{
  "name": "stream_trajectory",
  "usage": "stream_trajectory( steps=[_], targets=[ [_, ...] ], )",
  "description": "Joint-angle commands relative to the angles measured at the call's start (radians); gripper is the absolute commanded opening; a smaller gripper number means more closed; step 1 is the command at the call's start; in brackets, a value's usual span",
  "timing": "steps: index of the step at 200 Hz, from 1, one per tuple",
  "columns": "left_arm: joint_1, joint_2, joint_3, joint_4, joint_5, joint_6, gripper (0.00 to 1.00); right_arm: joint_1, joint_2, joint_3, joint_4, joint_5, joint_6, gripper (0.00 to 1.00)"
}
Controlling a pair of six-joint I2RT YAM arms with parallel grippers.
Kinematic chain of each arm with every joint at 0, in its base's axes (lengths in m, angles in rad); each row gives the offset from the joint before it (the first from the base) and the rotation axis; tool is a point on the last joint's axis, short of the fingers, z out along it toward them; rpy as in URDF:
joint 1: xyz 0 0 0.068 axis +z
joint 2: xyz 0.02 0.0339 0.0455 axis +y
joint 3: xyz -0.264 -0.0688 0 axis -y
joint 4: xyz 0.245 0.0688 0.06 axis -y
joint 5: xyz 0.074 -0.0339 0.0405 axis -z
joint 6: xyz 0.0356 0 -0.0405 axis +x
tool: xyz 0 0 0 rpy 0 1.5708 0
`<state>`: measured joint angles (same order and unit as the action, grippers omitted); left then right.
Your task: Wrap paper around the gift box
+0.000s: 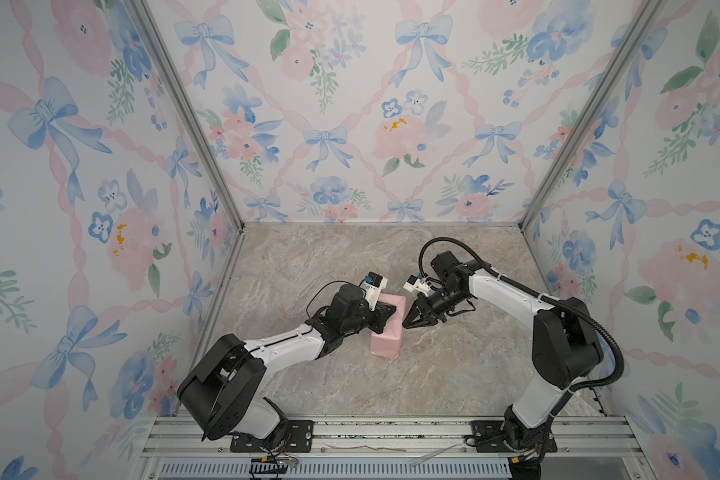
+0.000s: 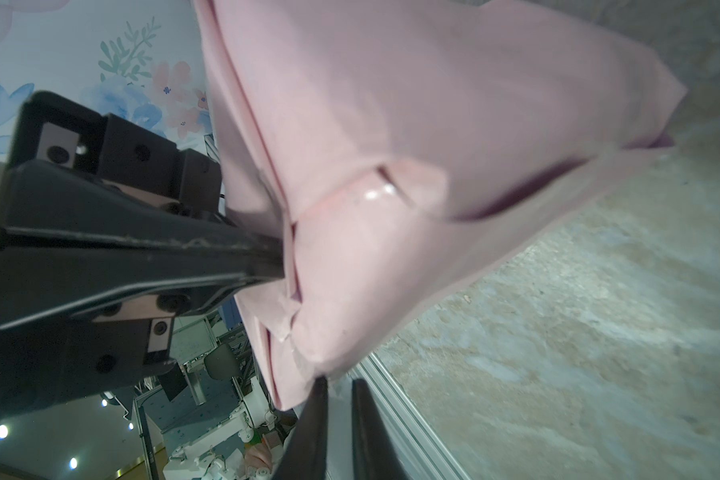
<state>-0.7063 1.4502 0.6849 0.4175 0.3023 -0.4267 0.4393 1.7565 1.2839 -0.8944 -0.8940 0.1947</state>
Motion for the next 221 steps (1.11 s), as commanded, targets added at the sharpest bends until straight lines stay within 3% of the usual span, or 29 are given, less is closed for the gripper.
stream_trajectory(
  steps=[1, 61, 131, 176, 221],
  targets=[
    [-0.004, 0.019, -0.026, -0.068, -0.007, 0.014, 0.02, -0.008, 0.03, -0.005, 0.027, 0.021, 0.012, 0.15],
    [-0.005, 0.012, -0.028, -0.071, -0.01, 0.015, 0.02, -0.011, 0.028, -0.014, 0.06, 0.049, 0.04, 0.21],
    [-0.005, 0.002, -0.031, -0.07, -0.012, 0.02, 0.02, -0.062, -0.119, -0.038, -0.064, 0.266, 0.032, 0.28],
    [-0.004, 0.002, -0.033, -0.071, -0.014, 0.019, 0.02, 0.034, -0.195, 0.057, -0.067, 0.325, 0.126, 0.39],
    [-0.005, 0.004, -0.028, -0.071, -0.012, 0.019, 0.02, 0.098, -0.115, 0.133, -0.084, 0.367, 0.13, 0.45]
  ],
)
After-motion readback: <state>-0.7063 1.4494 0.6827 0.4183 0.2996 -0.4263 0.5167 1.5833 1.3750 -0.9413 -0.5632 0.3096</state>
